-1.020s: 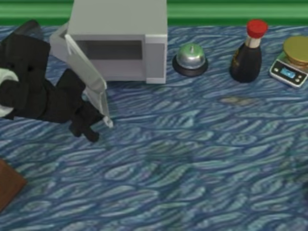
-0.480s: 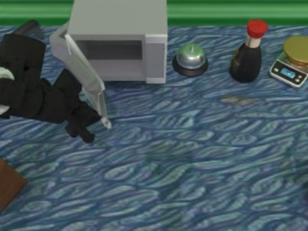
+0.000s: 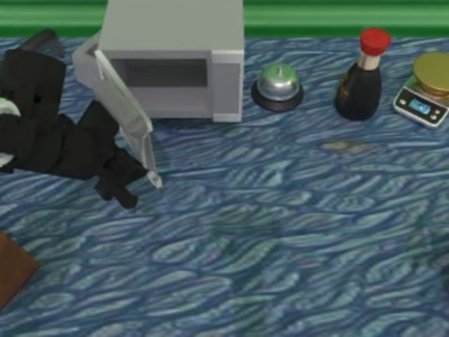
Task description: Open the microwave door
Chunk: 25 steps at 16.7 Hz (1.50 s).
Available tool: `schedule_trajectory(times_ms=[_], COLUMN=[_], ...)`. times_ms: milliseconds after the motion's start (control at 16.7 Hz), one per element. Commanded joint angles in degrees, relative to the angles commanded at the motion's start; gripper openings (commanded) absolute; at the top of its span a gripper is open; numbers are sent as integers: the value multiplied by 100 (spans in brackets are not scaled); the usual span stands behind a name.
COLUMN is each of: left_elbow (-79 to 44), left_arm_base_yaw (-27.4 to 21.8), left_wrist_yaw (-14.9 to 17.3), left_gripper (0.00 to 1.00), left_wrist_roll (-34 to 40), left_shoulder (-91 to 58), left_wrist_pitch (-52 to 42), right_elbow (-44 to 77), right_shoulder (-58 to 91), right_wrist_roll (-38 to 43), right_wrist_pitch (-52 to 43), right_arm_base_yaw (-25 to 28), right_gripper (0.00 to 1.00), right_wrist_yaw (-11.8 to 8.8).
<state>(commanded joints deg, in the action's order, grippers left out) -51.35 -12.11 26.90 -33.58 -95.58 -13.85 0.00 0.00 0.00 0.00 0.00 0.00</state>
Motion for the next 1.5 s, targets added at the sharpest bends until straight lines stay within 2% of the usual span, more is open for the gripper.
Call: schedule_trajectory(times_ms=[660, 1200, 1500], left_elbow=[0, -79, -82], left_arm_base_yaw=[0, 196, 220], left_wrist_yaw=[0, 259, 281], left_gripper=[0, 0, 0], left_wrist_roll=[0, -485, -533], left_shoulder=[0, -32, -38], left_wrist_pitch=[0, -266, -299], right_elbow=[0, 0, 0], right_shoulder=[0, 0, 0], right_wrist_roll=[0, 0, 0], right_wrist_pitch=[0, 0, 0], right_arm_base_yaw=[0, 0, 0], right_gripper=[100, 100, 100], right_wrist_yaw=[0, 0, 0])
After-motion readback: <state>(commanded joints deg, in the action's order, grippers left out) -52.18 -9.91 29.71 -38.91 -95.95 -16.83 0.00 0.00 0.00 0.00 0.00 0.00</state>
